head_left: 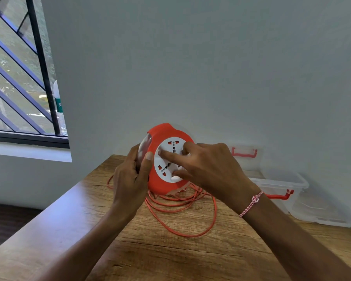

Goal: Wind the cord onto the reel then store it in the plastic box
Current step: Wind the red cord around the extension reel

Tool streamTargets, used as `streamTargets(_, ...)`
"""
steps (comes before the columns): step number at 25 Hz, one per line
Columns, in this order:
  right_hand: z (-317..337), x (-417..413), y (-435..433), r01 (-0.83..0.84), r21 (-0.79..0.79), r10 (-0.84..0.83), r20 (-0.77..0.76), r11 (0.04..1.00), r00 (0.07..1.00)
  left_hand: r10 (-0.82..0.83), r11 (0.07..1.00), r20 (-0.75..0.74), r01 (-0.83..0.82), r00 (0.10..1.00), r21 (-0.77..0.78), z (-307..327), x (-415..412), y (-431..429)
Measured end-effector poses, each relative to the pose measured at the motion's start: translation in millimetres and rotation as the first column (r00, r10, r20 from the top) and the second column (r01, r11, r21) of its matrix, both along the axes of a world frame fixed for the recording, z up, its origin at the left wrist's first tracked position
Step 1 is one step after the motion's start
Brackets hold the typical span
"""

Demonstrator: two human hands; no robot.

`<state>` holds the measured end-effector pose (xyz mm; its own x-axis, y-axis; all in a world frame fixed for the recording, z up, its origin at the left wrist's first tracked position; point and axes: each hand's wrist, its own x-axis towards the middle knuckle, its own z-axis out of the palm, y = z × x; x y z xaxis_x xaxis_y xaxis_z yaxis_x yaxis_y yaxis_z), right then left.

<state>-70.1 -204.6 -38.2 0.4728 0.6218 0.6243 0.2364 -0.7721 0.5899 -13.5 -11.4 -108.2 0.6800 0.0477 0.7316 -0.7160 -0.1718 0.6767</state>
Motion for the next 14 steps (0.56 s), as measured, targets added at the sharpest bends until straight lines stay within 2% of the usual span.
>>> streamTargets(2,-2,0,4,-0.025,0.107,0.028,-0.024,0.994,0.999,0.007,1.000,0.027,-0.008,1.000,0.028,-1,-3,-2)
streamTargets(4,-11,0,13,-0.018,0.402,0.051,-0.073,0.915,0.996,0.009,1.000,0.042,-0.010,0.999,0.029,-3,-5,-5)
streamTargets(6,-15,0,19,0.066,0.760,0.151,-0.212,0.647,0.965,0.005,1.000,0.031,-0.006,1.000,0.024,-5,-5,-8)
streamTargets(7,-16,1,21,0.132,0.836,0.197,-0.274,0.533,0.941,0.002,1.000,0.017,-0.002,1.000,0.020,-6,-5,-10)
streamTargets(8,-18,2,21,0.164,0.840,0.200,-0.305,0.517,0.931,0.000,1.000,0.005,0.000,1.000,0.016,-6,-5,-10)
streamTargets(10,-16,4,16,0.141,0.737,0.111,-0.282,0.661,0.953,0.008,1.000,-0.013,-0.008,1.000,0.006,-8,-3,-10)
streamTargets(12,-10,4,9,0.084,0.557,0.029,-0.191,0.826,0.981,0.018,1.000,-0.033,-0.019,0.999,-0.016,-9,2,-6)
streamTargets(14,-6,3,4,0.067,0.354,-0.027,-0.115,0.933,0.993,0.036,0.999,-0.053,-0.038,0.998,-0.031,-10,5,-4)
